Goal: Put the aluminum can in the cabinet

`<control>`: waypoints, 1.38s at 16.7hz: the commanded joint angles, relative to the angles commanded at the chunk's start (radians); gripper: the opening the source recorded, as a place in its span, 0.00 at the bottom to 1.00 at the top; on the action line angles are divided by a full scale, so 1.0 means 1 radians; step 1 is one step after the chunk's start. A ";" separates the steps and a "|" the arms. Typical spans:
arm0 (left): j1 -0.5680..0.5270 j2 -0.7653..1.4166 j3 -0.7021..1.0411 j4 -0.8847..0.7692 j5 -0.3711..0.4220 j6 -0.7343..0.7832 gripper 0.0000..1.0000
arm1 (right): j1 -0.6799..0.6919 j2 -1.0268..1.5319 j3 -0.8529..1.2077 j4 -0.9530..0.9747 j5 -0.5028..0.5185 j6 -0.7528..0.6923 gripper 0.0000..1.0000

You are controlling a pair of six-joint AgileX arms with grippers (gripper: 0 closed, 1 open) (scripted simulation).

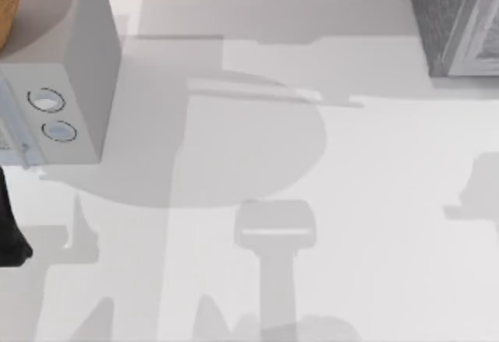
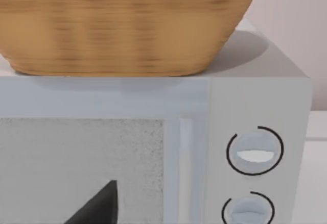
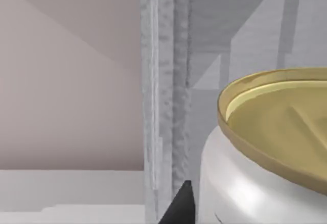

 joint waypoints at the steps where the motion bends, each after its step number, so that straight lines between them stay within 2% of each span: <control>1: 0.000 0.000 0.000 0.000 0.000 0.000 1.00 | 0.005 0.034 0.042 -0.012 0.005 0.000 0.00; 23: 0.000 0.000 0.000 0.000 0.000 0.000 1.00 | 0.102 0.772 0.991 -0.252 0.116 0.013 0.00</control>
